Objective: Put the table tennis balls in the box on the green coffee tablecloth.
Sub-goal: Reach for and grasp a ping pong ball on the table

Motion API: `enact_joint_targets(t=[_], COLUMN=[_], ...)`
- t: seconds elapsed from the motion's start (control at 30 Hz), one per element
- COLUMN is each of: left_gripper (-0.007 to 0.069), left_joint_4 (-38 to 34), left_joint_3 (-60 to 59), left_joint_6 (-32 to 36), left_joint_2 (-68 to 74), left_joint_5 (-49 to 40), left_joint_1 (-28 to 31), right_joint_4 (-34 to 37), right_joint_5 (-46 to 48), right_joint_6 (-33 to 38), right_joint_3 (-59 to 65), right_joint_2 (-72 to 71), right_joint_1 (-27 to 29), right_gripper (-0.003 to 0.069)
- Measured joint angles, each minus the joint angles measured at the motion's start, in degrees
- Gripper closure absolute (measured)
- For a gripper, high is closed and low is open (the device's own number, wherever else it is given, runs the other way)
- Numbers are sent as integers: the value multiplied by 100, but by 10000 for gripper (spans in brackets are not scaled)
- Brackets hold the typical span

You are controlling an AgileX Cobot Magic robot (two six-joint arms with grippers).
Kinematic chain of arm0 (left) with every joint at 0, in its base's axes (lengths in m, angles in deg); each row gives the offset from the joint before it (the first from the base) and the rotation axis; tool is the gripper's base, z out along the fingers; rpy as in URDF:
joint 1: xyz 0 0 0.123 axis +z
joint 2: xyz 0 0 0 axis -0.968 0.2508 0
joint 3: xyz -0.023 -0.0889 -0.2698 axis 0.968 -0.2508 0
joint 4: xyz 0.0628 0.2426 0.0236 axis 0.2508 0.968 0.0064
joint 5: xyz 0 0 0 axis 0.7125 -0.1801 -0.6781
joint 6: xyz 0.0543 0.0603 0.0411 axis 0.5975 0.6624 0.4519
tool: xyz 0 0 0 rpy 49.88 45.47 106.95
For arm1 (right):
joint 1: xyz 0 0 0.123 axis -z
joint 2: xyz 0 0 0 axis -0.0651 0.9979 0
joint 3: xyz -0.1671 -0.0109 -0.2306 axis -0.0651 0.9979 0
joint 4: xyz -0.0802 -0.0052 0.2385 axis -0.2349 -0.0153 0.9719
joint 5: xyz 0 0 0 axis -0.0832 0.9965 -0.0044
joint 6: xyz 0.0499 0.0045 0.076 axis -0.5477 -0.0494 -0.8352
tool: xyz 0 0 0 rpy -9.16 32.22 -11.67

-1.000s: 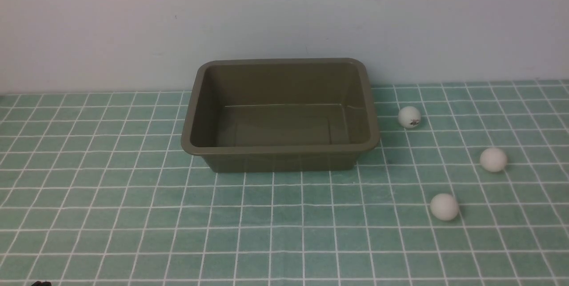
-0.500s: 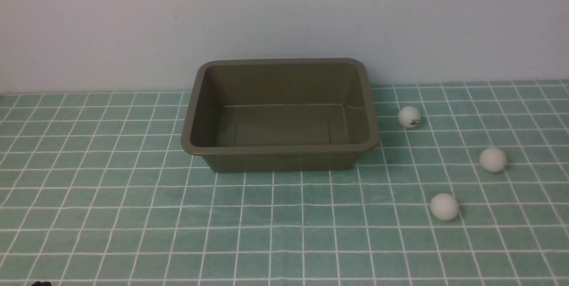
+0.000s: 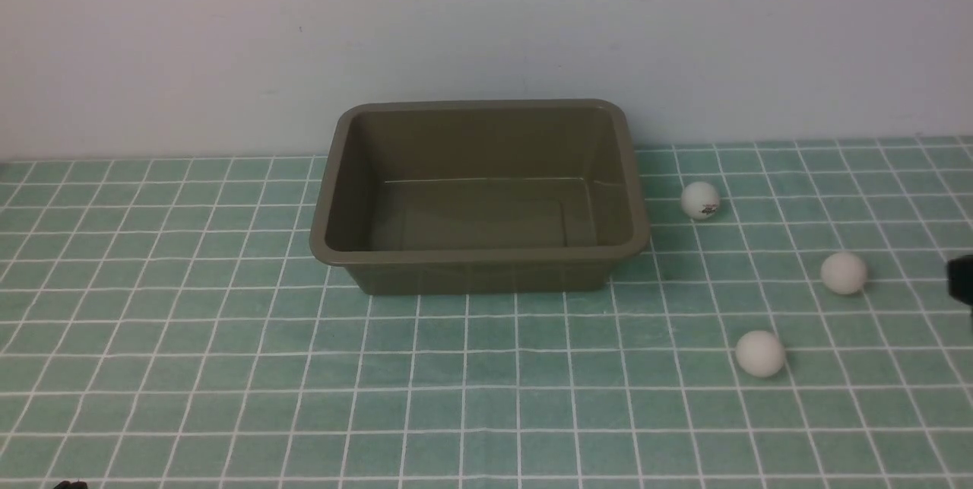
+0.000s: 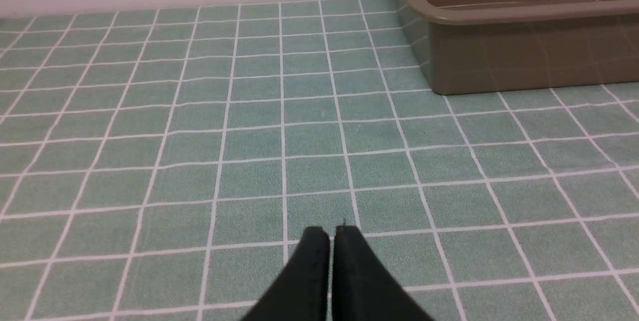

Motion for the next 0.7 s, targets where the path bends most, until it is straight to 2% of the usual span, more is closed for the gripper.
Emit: enact_joint_targets(t=[0.13, 0.23, 0.5, 0.6, 0.7], left_gripper=[629, 629, 629, 629, 629], left_joint_4=[0, 0, 0, 0, 0], left_joint_3=[0, 0, 0, 0, 0], left_joint_6=[0, 0, 0, 0, 0], left_joint_2=[0, 0, 0, 0, 0], left_joint_5=[0, 0, 0, 0, 0], left_joint_1=[0, 0, 0, 0, 0], right_joint_4=[-244, -822, -2960, -3239, -3314], right_joint_5=[49, 49, 155, 127, 28], right_joint_6=[-170, -638, -2891, -3190, -3147], right_joint_3=[-408, -668, -1239, -1265, -1265], right_joint_2=[796, 1241, 2327, 2621, 2829], right_joint_1=[-432, -844, -1793, -1852, -1852], right_gripper=[671, 672, 670, 669, 661])
